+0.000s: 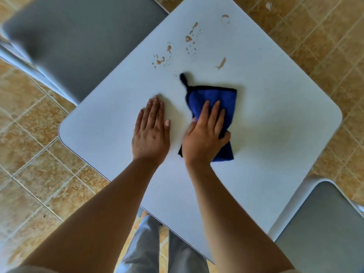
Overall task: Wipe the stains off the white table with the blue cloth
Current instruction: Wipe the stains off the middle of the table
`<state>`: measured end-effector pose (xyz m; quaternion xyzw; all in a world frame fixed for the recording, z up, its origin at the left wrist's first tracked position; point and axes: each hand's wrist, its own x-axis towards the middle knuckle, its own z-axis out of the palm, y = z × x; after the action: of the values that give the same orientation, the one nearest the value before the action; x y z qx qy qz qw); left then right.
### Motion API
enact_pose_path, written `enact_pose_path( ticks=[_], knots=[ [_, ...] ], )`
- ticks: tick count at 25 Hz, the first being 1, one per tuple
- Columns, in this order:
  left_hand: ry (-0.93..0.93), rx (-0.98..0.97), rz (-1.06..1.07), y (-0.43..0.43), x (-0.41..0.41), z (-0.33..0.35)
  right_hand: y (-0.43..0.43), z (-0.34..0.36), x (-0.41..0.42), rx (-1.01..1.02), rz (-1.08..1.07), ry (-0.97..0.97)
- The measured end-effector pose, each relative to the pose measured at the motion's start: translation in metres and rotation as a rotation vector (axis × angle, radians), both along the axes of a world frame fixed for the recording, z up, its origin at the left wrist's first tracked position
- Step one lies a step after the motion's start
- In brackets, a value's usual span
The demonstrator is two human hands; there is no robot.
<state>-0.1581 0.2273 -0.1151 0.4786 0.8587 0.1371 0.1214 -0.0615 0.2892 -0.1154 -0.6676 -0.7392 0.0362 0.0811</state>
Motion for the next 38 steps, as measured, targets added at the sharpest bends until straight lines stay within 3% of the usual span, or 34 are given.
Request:
enact_pose_path(
  ticks=[5, 10, 13, 18, 21, 23, 27, 32, 38],
  knots=[
    [0.03, -0.033, -0.018, 0.006, -0.02, -0.001, -0.04, 0.003, 0.051, -0.034, 0.196, -0.046],
    [0.047, 0.0, 0.065, 0.025, -0.035, -0.004, 0.049, 0.0, 0.068, -0.058, -0.115, -0.068],
    [0.059, 0.024, 0.192, 0.044, -0.037, -0.008, 0.128, 0.006, 0.038, -0.146, -0.173, -0.034],
    [0.08, 0.015, 0.338, 0.067, -0.029, -0.011, 0.143, 0.004, -0.022, -0.083, 0.128, -0.039],
    [0.09, 0.013, 0.34, 0.067, -0.028, -0.011, 0.107, 0.001, -0.005, -0.009, 0.368, -0.063],
    [0.085, 0.007, 0.341, 0.067, -0.028, -0.01, 0.094, 0.002, 0.025, -0.004, 0.412, -0.087],
    [0.088, 0.002, 0.334, 0.068, -0.028, -0.01, 0.13, 0.005, 0.062, -0.038, 0.189, -0.137],
    [0.1, -0.004, 0.341, 0.068, -0.028, -0.011, 0.216, 0.009, 0.007, -0.145, 0.014, -0.065],
    [0.098, -0.006, 0.346, 0.069, -0.028, -0.009, 0.158, 0.002, -0.046, -0.018, 0.496, -0.044]
  ],
)
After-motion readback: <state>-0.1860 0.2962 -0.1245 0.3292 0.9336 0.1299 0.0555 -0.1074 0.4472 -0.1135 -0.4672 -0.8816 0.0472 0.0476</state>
